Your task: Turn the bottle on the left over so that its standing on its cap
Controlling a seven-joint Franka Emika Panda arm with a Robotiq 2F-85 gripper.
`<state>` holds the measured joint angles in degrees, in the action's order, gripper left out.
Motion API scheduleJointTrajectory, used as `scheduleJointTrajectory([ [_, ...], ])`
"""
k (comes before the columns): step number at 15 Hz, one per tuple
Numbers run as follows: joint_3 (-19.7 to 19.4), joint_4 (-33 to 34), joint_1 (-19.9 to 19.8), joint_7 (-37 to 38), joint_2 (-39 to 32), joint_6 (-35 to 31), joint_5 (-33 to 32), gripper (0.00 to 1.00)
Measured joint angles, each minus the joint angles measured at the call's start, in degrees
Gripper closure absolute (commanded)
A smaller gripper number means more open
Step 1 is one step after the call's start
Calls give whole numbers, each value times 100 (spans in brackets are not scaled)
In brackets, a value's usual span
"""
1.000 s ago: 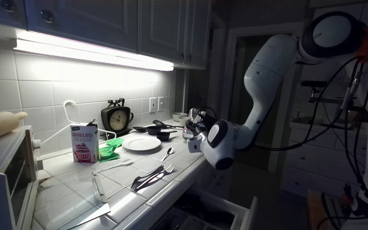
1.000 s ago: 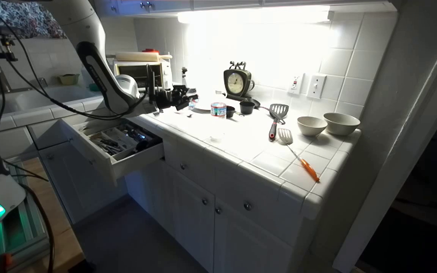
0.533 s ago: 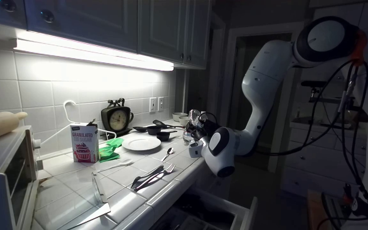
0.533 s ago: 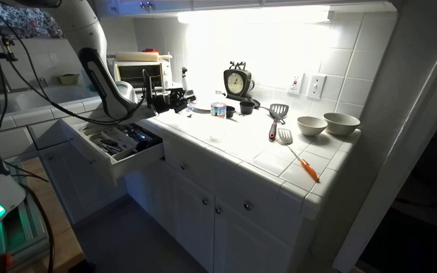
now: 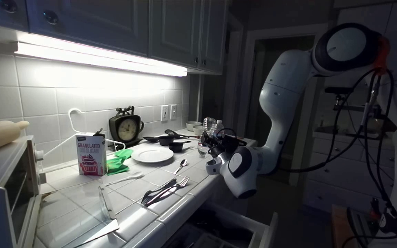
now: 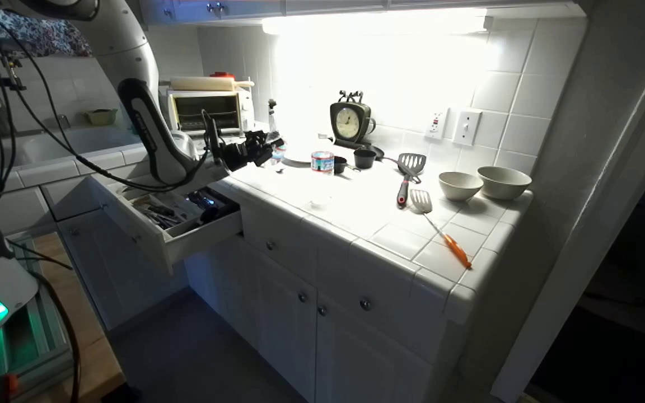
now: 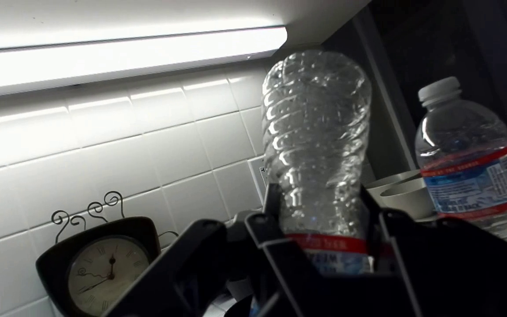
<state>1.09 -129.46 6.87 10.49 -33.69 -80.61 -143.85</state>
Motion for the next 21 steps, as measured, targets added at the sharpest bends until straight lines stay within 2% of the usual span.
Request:
scheduleJointTrajectory([
  [6, -1203, -102, 1403, 7, -163, 47, 9, 84],
  [9, -1526, -102, 1768, 11, -275, 48, 9, 84],
  [20, -1600, -98, 1800, 103, -413, 247, 37, 84],
  [21, -1468, -95, 1681, 101, -408, 314, 28, 84],
])
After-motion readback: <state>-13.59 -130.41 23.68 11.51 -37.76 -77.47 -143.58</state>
